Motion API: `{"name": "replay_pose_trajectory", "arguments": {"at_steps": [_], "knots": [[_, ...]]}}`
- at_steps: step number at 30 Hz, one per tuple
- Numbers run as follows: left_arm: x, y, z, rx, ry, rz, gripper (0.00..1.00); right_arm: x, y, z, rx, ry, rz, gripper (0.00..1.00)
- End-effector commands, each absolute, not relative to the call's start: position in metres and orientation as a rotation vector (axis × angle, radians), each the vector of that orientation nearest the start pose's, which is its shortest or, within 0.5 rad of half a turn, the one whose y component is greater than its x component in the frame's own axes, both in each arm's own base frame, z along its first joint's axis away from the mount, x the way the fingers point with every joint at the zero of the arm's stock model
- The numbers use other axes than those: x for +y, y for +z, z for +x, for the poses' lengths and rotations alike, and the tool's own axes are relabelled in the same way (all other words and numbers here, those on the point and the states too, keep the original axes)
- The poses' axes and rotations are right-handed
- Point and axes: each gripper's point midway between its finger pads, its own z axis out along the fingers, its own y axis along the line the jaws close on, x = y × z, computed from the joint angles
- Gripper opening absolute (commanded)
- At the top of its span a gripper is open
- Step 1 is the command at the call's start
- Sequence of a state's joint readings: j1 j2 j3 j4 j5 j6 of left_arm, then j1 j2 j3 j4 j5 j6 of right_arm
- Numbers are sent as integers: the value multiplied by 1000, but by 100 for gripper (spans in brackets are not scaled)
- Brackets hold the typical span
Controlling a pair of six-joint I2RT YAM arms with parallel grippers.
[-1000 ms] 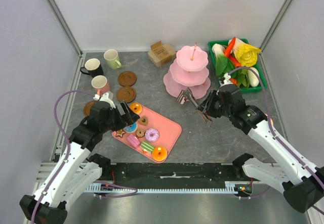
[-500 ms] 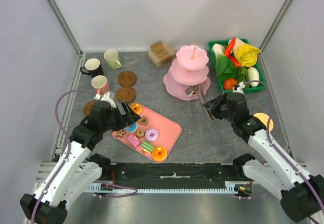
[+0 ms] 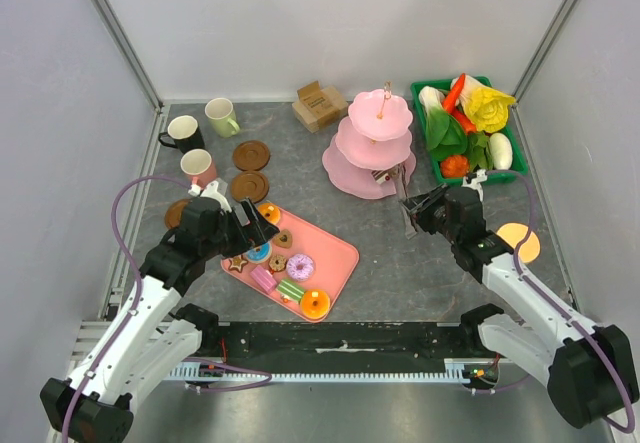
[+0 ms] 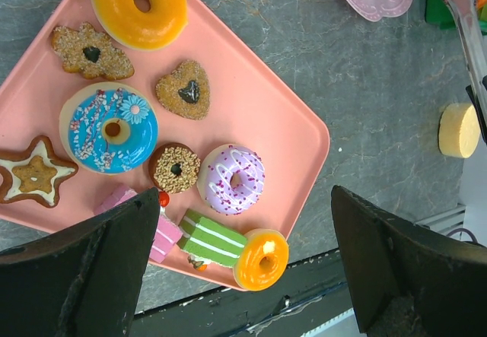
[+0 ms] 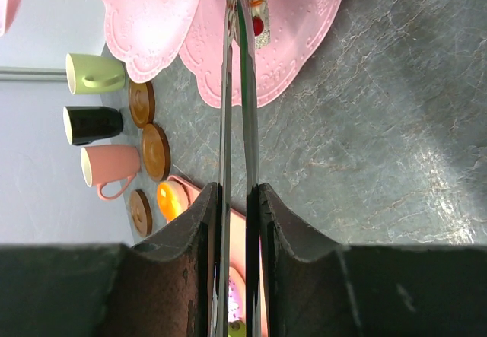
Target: Serve the afternoon tea
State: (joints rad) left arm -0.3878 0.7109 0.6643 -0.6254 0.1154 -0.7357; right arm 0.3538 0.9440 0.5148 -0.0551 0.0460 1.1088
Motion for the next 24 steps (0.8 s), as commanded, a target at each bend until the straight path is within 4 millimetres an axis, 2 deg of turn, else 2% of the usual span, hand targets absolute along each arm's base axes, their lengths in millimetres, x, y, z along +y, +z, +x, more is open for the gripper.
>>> {"name": "replay_pose_trajectory", "arguments": {"at_steps": [1, 4, 13, 19, 20, 24], "knots": [[-140, 165, 209, 2286, -754, -329, 99, 138, 163, 311, 1881, 898, 869, 22], [-141, 167, 209, 2281, -760, -326, 99, 135, 155, 310, 1895, 882, 882, 28], [-141, 168, 208, 2278, -763, -324, 99, 125, 132, 308, 1959, 817, 910, 33], [-141, 170, 208, 2272, -768, -319, 99, 120, 132, 310, 1975, 777, 896, 46], [-141, 170, 208, 2272, -768, -318, 99, 117, 127, 307, 2003, 753, 904, 47], [-141, 170, 208, 2271, -767, -324, 99, 113, 134, 308, 2011, 714, 873, 49]]}}
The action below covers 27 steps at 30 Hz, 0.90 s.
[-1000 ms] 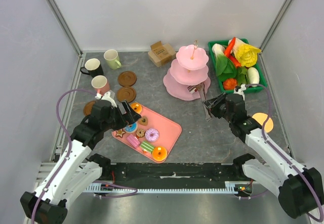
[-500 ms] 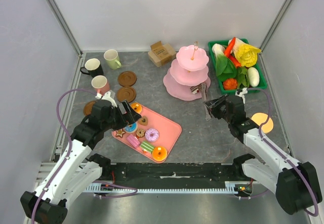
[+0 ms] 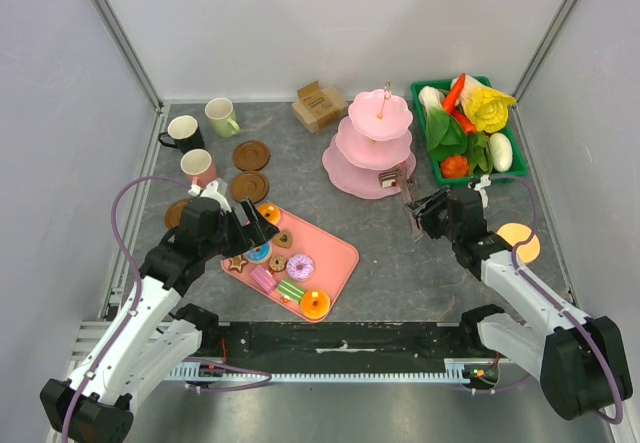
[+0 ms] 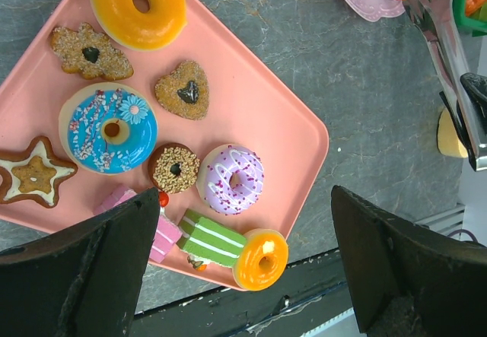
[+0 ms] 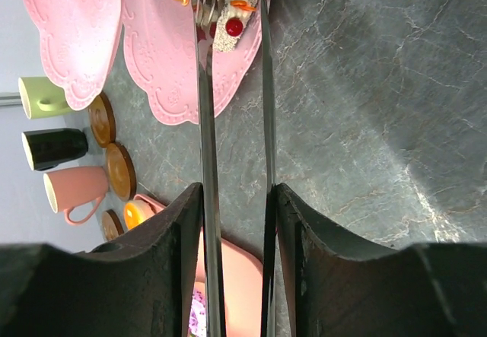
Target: Serve the afternoon tea
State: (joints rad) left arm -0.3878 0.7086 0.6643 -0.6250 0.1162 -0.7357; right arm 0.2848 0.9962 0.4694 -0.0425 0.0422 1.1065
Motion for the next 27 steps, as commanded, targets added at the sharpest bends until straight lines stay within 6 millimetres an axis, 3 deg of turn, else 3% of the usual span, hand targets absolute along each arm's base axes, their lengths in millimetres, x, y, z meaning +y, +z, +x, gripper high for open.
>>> {"name": "replay_pose_trajectory", "arguments": {"at_steps": [1, 10, 17, 27], "knots": [[-141, 169, 208, 2274, -766, -323, 99, 111, 138, 309, 2009, 701, 869, 50], [-141, 172, 207, 2267, -771, -321, 99, 96, 163, 298, 1990, 621, 824, 52], [-138, 172, 207, 2272, -747, -333, 99, 92, 161, 256, 2154, 549, 701, 52], [-138, 173, 210, 2279, -743, -352, 99, 151, 197, 194, 2317, 953, 229, 53]]}}
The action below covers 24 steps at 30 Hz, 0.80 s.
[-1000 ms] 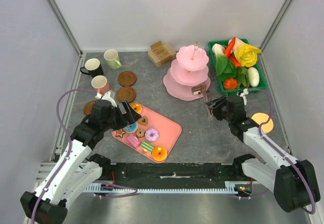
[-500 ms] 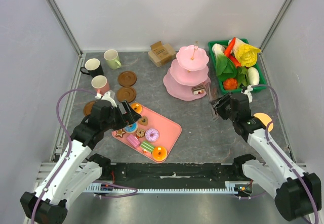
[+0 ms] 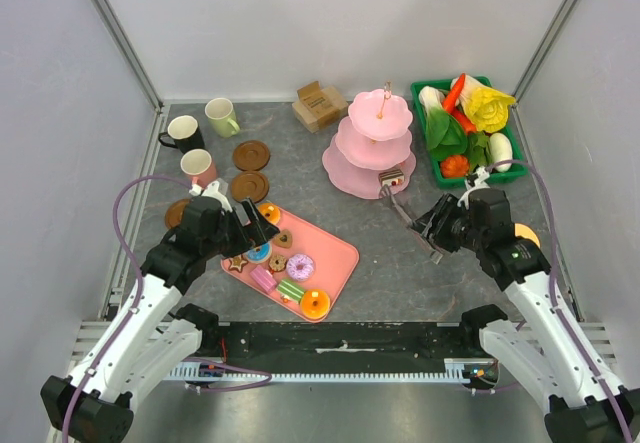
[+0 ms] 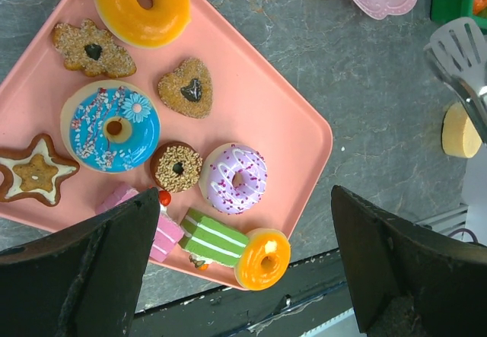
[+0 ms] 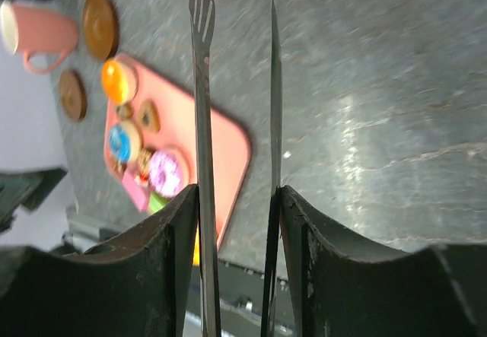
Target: Serve the afternoon tea
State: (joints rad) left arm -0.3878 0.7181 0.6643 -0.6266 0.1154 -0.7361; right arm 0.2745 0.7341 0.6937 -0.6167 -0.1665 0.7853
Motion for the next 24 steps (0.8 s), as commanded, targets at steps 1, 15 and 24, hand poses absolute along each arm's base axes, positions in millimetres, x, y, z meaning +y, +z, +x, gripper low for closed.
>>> {"name": "replay_pose_trajectory", "arguments": {"at_steps": [1, 15, 24], "knots": [[-138, 174, 211, 2277, -741, -355, 99, 155, 199, 191, 2313, 984, 188, 53], [-139, 173, 209, 2288, -750, -377, 99, 246, 214, 152, 2270, 1319, -287, 53], [-128, 178, 205, 2274, -710, -428, 99, 307, 208, 150, 2296, 1299, -462, 53]]}}
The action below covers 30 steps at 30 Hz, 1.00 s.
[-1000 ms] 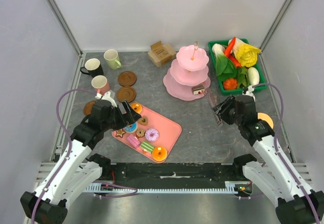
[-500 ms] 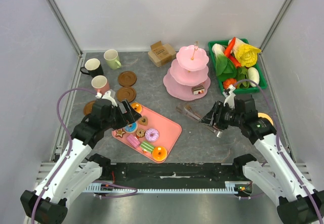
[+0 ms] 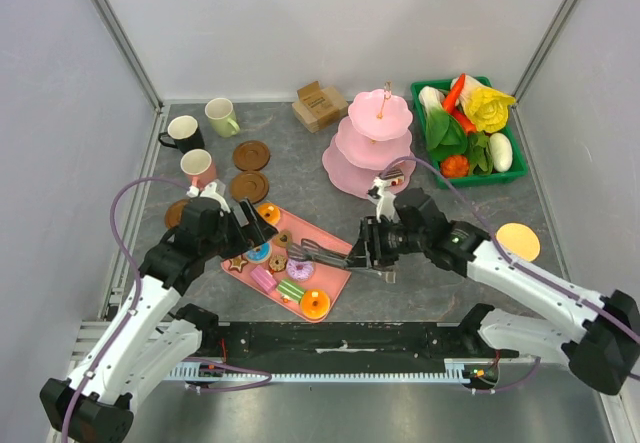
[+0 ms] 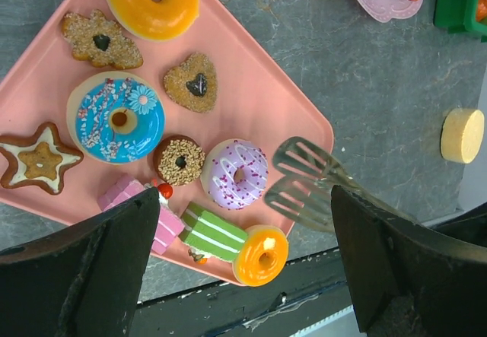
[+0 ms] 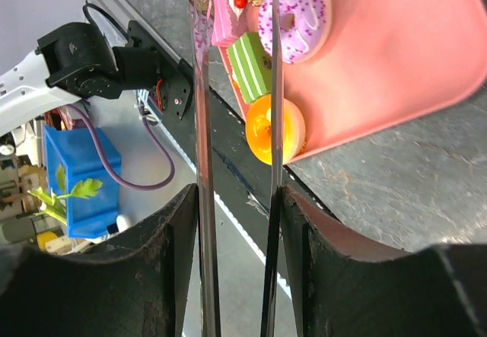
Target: Serve the afternoon tea
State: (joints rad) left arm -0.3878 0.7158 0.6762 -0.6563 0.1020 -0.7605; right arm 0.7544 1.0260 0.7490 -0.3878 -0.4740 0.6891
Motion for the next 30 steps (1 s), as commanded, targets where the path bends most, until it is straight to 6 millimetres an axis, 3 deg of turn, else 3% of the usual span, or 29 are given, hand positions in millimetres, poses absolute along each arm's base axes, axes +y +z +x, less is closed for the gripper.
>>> {"name": "replay_pose_trajectory", "arguments": {"at_steps": [1, 4, 10, 20, 30], "knots": [[-128, 180, 203, 2269, -710, -427, 99, 315, 210, 147, 2278, 1313, -503, 53], [-122, 183, 200, 2250, -689, -435, 99, 335, 211, 132, 2264, 1285, -653, 53], [-111, 188, 192, 2231, -651, -462, 99, 358, 190, 128, 2300, 1018, -834, 52], [-99, 199, 186, 2191, -610, -475, 99, 351, 151, 112, 2415, 855, -932, 52], [-101, 194, 185, 2211, -617, -480, 99, 361, 142, 103, 2447, 869, -990, 51]]}}
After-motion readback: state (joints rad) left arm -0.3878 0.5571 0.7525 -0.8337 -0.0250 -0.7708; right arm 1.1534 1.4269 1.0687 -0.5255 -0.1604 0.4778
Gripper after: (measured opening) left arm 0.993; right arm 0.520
